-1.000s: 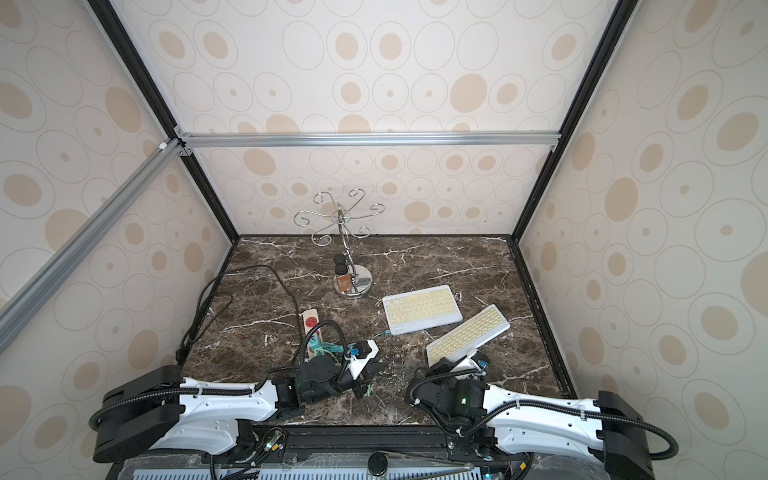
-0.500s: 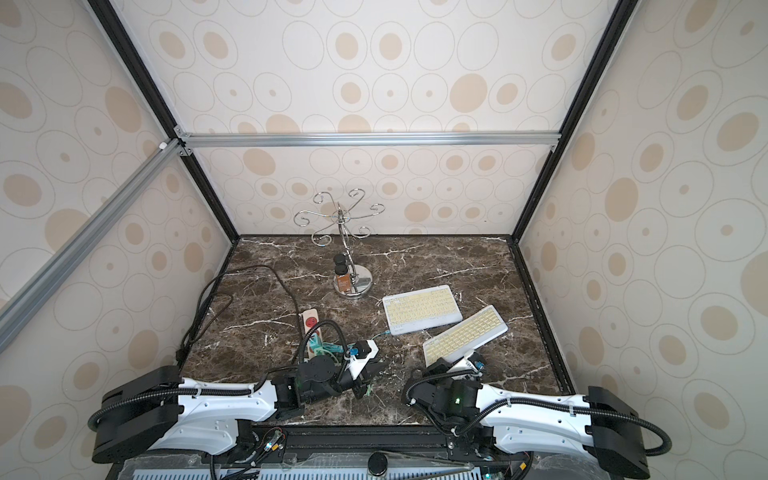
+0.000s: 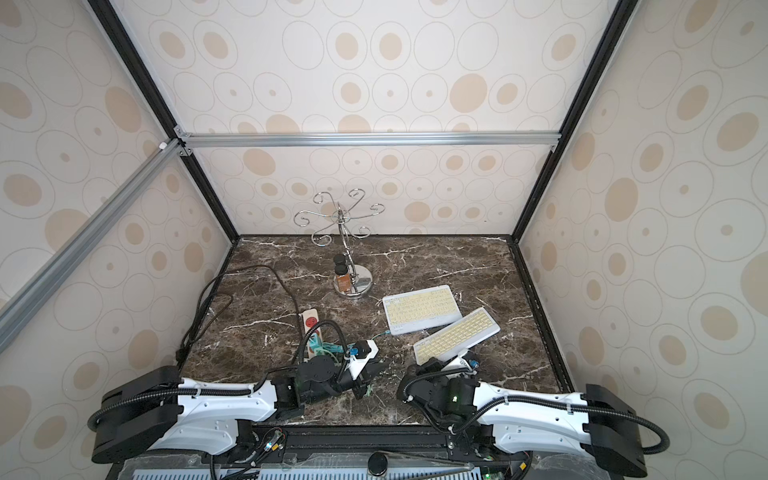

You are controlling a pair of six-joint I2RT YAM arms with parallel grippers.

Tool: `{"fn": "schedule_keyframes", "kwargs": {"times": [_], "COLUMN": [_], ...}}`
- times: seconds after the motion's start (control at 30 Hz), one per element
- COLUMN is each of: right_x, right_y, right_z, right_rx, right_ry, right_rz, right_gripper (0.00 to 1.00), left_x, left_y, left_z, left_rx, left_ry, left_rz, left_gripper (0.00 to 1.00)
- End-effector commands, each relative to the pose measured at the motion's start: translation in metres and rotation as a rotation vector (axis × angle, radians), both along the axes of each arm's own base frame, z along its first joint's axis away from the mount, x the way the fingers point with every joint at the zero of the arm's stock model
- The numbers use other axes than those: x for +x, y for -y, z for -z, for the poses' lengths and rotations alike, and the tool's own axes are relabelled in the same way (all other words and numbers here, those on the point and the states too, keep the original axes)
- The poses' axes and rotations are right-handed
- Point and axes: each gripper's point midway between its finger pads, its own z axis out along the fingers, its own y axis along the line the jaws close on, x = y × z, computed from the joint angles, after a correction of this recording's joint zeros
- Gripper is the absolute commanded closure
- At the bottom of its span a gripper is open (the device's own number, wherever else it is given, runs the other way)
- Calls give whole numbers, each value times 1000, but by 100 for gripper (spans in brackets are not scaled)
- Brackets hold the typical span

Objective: Unplug the wireless keyboard
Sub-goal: Place the keyboard at the center of the board.

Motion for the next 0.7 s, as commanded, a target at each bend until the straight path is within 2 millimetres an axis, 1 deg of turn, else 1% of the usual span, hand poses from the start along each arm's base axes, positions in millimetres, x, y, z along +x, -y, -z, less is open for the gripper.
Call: {"fn": "schedule_keyframes", "kwargs": {"times": [0.0,0.13,0.2,0.3,0.43,0.6,0.63,0.67], "right_x": [-20,-12,-9,-2,10,14,13,12], "right_y": [26,21,16,8,-3,-10,-11,-12], "right_z": [5,-13,-20,-27,-28,-20,-16,-11], "right_rx": [370,446,450,467,537,533,525,518], "right_ry": [-93,-33,-21,14,80,72,60,48], "right_rz": [384,384,388,395,407,416,414,413], "right_gripper": [100,100,100,100,100,100,99,95], "left_x": [-3,-5,-6,-7,-8,-9,-9,-9], "left_y": [2,-1,-3,-7,-13,-19,-21,-22], "left_z": [-22,-28,-32,-37,-45,-53,-54,-55], "left_rx": [-65,-89,-100,-115,-132,-152,-158,-160], "left_ry": [14,15,18,25,43,60,62,64], "left_rz": [13,16,14,13,6,-5,-7,-8], "left_gripper": [100,100,100,100,100,100,100,100]}}
